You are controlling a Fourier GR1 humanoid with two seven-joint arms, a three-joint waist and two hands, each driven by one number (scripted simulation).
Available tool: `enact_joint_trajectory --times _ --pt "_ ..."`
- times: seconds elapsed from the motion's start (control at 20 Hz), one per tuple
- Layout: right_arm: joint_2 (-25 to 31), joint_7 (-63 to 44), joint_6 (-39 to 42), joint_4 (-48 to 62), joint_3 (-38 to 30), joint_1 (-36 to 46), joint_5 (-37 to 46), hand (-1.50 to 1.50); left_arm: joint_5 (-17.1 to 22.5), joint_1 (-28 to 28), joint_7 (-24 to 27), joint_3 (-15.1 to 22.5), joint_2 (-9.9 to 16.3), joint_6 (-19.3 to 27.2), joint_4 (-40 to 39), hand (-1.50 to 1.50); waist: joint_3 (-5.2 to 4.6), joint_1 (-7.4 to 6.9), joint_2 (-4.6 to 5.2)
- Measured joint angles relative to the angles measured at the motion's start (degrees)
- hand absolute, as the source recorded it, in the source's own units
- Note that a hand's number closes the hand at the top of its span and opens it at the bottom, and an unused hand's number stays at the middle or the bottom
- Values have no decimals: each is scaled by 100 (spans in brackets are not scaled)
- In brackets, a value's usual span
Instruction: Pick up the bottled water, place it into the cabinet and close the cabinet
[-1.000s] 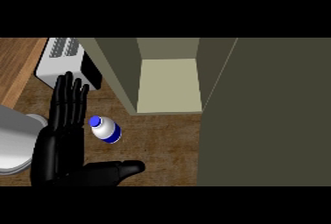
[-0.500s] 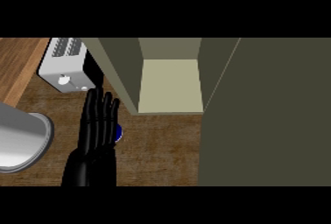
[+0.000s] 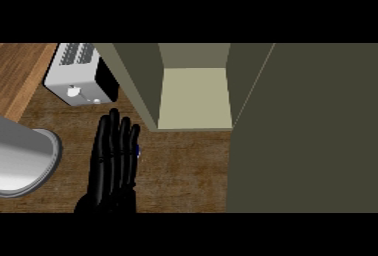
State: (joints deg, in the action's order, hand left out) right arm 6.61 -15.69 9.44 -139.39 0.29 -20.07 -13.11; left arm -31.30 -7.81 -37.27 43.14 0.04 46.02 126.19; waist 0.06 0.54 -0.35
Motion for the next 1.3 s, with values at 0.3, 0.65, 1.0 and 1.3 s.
enact_joint_trajectory --times 0.3,0.65,1.0,1.3 --pt "-19 -1 66 -38 -38 -115 -42 -150 -498 -157 -535 65 60 126 69 -150 0 25 -8" --pt "-77 171 216 -9 -164 -304 -105 -150 -1057 -91 -1006 12 27 192 204 -150 0 19 -13" --pt "-158 390 419 -21 -144 -691 -169 -150 -1313 390 -982 -110 40 226 388 -150 -6 37 -7" --pt "-77 534 583 20 -427 -772 -259 -150 -1004 1006 -828 -326 447 279 564 -150 -12 34 3"
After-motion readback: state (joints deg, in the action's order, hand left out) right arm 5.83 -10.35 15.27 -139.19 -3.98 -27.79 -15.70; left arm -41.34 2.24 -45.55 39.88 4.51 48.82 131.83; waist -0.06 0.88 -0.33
